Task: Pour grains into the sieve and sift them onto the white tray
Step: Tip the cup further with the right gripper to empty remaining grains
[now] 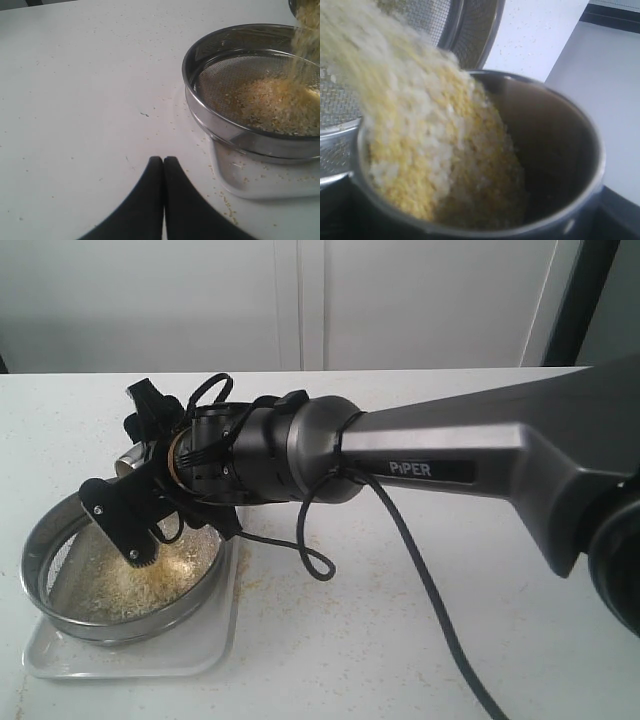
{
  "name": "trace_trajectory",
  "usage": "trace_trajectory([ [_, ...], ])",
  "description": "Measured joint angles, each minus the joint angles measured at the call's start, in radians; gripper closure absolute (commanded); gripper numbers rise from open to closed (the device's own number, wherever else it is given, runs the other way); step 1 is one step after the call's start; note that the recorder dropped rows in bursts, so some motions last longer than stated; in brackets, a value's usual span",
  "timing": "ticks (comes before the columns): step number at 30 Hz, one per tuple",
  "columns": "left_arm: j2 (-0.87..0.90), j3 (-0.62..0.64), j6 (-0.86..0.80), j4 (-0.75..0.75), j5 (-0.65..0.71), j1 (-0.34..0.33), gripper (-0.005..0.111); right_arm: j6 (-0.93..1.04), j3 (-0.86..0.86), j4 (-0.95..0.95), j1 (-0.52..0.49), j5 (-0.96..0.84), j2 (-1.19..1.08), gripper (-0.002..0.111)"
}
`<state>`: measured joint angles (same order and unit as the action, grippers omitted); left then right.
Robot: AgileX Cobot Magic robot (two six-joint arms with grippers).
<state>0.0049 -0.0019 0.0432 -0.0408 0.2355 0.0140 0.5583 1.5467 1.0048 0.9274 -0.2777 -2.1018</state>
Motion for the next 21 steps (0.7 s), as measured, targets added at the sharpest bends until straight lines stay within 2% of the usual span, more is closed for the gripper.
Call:
trace_trajectory([
  [21,0.0,0.0,0.0,0.0,0.0,0.0,0.107,0.002,0.0,0.066,0.012,-0.036,0.0,0.108],
])
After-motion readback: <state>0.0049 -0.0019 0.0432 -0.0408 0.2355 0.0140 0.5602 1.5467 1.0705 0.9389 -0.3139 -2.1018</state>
